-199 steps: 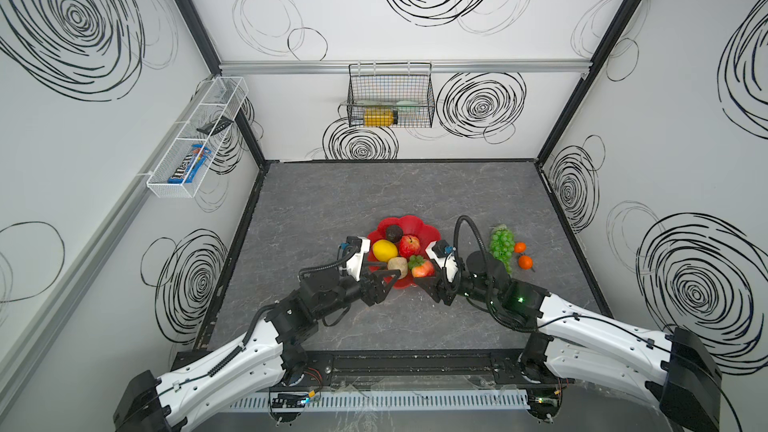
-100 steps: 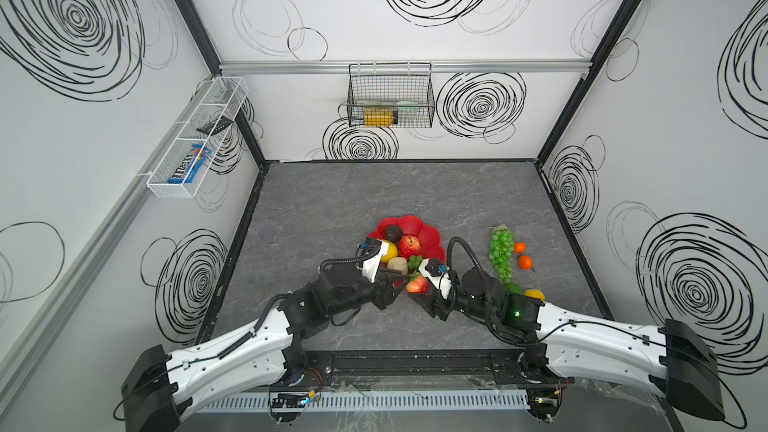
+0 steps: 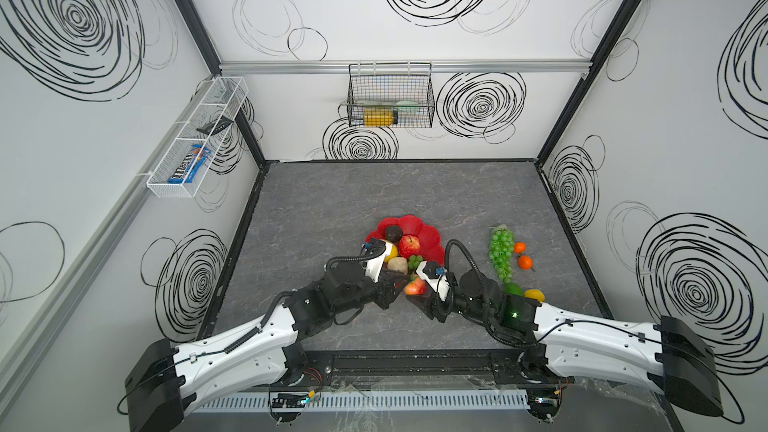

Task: Place and organize the fake fruits in the fruit bowl
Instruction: 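Grasp the peach with the left gripper and open the right gripper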

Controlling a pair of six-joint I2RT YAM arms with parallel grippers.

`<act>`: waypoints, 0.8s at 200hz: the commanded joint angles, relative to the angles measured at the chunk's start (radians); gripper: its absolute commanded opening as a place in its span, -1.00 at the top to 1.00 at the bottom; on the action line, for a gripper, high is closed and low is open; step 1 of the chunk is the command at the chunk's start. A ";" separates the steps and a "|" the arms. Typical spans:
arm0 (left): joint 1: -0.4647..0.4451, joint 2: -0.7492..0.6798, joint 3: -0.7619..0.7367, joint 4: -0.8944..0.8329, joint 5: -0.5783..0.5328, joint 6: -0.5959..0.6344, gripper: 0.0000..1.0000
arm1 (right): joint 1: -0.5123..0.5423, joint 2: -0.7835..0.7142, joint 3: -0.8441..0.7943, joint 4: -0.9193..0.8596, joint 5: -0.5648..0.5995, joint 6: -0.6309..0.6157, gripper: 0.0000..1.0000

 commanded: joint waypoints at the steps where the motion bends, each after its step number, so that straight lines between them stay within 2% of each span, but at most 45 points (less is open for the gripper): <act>1: -0.004 0.002 0.029 0.032 -0.007 0.016 0.40 | 0.013 0.010 -0.006 0.040 0.004 -0.013 -0.23; 118: -0.005 0.015 0.017 0.052 0.021 0.015 0.78 | 0.020 0.035 0.000 0.049 0.048 0.000 -0.24; 133: -0.004 0.013 0.019 0.048 0.020 0.014 0.80 | 0.019 0.036 0.001 0.047 0.062 0.006 -0.29; 160: -0.003 0.010 0.026 0.043 0.000 0.009 0.84 | 0.019 0.038 0.003 0.048 0.107 0.034 -0.52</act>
